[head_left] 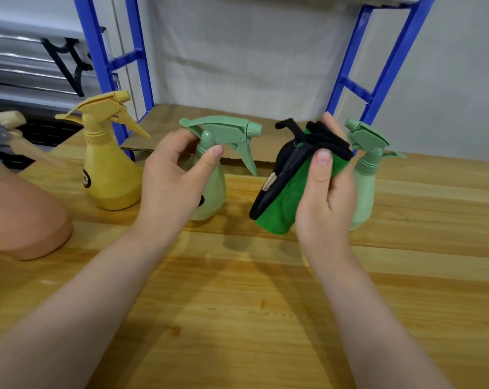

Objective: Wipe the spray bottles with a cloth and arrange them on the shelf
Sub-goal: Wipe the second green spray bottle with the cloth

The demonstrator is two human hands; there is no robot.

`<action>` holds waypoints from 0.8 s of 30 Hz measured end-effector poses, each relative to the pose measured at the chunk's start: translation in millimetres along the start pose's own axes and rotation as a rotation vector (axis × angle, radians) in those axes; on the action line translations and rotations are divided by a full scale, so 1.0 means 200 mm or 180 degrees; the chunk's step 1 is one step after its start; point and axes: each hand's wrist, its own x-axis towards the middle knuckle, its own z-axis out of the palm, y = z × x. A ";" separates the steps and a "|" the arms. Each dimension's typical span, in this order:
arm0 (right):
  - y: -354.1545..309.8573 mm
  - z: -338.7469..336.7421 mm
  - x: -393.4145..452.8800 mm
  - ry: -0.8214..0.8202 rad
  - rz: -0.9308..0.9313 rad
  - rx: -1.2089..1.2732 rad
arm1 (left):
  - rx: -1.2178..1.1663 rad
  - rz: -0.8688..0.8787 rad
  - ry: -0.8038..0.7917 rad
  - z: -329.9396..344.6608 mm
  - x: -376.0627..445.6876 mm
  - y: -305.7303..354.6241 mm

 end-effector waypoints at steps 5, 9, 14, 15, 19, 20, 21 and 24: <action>-0.02 0.00 0.00 0.0083 -0.0165 0.0014 | 0.0599 0.0311 -0.0140 -0.01 0.01 -0.02; -0.03 -0.01 -0.01 -0.0055 -0.0346 -0.0237 | 0.1130 0.0748 -0.0333 0.00 -0.01 -0.02; -0.03 -0.01 -0.02 -0.0382 -0.0433 -0.0613 | 0.1580 0.1186 -0.0473 0.01 -0.04 0.01; -0.03 -0.01 -0.02 -0.0479 -0.0413 -0.0720 | 0.1631 0.1245 -0.0500 0.01 -0.04 0.01; -0.03 0.00 -0.02 -0.0945 -0.0229 -0.0762 | 0.1783 0.1278 -0.0585 0.02 -0.05 0.02; -0.03 0.00 -0.02 -0.0971 -0.0113 -0.0645 | 0.1789 0.1292 -0.0589 0.01 -0.05 0.02; -0.02 0.00 -0.02 -0.0983 0.0003 -0.0584 | 0.1800 0.1336 -0.0590 0.01 -0.04 0.02; -0.01 0.00 -0.02 -0.1102 0.0067 -0.0725 | 0.1936 0.1611 -0.0580 -0.01 -0.04 0.01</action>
